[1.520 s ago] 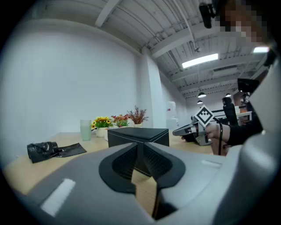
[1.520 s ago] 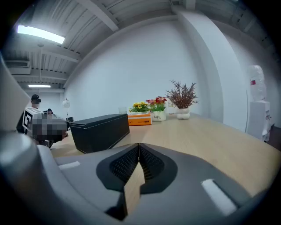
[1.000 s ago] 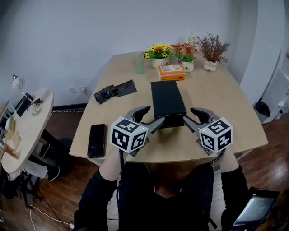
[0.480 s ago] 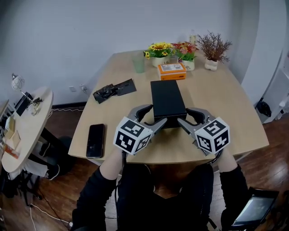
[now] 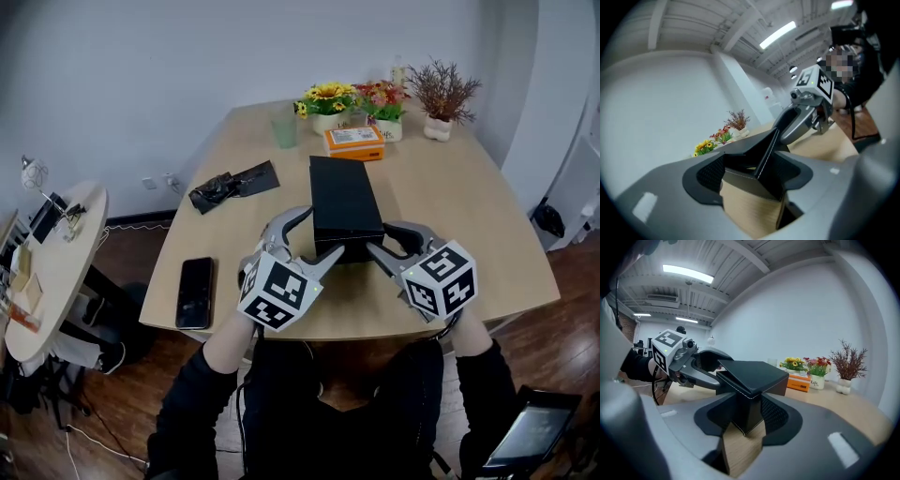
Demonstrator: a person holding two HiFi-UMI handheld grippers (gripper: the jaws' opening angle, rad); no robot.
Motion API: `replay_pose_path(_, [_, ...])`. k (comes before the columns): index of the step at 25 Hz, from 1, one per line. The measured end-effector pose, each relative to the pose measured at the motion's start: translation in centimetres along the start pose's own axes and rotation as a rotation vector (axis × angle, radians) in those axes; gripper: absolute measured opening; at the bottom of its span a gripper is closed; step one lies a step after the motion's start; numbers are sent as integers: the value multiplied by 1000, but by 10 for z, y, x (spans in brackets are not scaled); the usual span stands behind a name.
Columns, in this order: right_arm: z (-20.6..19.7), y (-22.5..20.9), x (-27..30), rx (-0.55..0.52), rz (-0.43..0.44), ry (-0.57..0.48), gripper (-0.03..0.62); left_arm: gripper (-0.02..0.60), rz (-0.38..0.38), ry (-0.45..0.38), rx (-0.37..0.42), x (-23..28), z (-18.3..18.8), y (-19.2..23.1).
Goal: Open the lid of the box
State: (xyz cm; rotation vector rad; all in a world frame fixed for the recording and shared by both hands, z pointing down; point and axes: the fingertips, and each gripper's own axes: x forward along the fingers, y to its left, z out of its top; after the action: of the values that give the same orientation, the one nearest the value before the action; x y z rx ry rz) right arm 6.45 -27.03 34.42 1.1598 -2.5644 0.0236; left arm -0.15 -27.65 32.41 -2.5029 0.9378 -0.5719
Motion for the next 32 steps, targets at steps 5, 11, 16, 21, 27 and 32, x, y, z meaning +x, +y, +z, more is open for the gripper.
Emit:
replay_pose_path(5, [-1, 1, 1, -21, 2, 4, 175, 319, -88, -147, -167, -6, 35, 10])
replay_pose_path(11, [44, 0, -33, -231, -191, -144, 166, 308, -226, -304, -383, -4, 91, 20])
replay_pose_path(16, [63, 9, -22, -410, -322, -144, 97, 239, -233, -324, -425, 7, 108, 22])
replay_pose_path(21, [59, -6, -29, -213, -397, -188, 20, 172, -232, -274, -346, -5, 97, 8])
replay_pose_path(27, [49, -45, -58, 371, -304, -388, 18, 118, -148, 115, 190, -6, 25, -34])
replay_pose_path(32, [13, -69, -65, 1113, -112, -546, 20, 21, -163, 102, 56, -4, 17, -38])
